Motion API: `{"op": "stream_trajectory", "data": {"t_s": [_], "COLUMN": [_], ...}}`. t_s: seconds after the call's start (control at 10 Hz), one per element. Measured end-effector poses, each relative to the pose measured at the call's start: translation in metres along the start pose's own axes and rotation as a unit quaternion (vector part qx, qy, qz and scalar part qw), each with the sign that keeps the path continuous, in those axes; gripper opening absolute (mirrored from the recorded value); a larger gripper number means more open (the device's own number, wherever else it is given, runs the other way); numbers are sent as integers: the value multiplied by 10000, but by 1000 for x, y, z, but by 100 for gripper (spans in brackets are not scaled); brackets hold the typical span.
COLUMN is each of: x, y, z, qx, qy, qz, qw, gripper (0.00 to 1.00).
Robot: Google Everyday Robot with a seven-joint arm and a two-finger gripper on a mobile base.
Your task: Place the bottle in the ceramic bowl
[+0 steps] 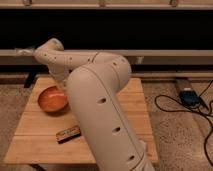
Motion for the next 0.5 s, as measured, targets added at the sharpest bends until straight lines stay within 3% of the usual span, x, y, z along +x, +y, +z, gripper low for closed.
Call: {"op": "stream_trajectory", "data": {"t_s": [0.2,0.5], "x": [-20,-41], "y": [15,31], "z": [3,6], "qx": [-135,-232], "qy": [-55,-74], "qz": [-176,-405], "qw": [9997,9989], "gripper": [10,43]}}
